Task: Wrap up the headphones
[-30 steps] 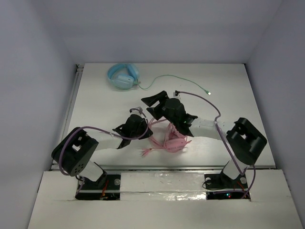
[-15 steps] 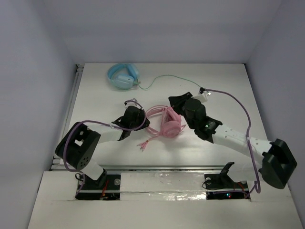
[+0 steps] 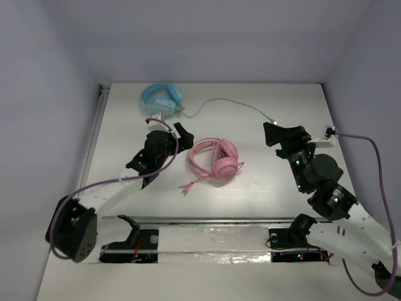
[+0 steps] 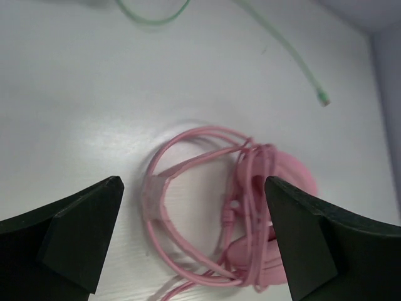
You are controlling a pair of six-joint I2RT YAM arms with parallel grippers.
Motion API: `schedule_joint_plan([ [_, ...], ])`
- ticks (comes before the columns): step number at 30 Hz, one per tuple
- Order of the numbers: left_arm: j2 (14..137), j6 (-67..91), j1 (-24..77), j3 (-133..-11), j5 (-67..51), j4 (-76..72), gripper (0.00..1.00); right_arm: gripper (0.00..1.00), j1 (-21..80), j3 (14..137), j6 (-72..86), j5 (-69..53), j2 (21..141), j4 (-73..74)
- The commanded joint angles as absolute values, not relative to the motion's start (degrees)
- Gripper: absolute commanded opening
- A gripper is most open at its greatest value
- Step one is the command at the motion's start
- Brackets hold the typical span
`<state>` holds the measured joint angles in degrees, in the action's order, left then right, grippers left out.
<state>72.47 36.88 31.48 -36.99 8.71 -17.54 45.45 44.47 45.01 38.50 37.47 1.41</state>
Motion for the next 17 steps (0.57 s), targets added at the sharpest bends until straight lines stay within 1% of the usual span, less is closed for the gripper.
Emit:
schedule_joint_plan([
  [1,62.0,34.7,31.5,-36.7,10.9,-17.7,0.97,1.0,45.4,45.2,40.3,40.5,32.9,9.1],
  [2,57.4,34.7,31.5,-36.1,10.8,-17.1,0.98,1.0,45.4,45.2,40.5,41.2,31.7,11.7],
  [8,43.4,35.7,31.5,-35.6,7.9,-12.5,0.99,1.0,45.4,44.0,43.2,46.0,23.7,20.5],
  [14,36.0,34.1,31.5,-36.8,5.5,-9.6,0.99,1.0,45.4,41.9,43.1,46.5,18.5,19.2],
  [17,35.0,33.1,31.5,-37.5,4.6,-8.4,0.98,1.0,45.4,41.1,42.1,46.4,17.7,17.4],
])
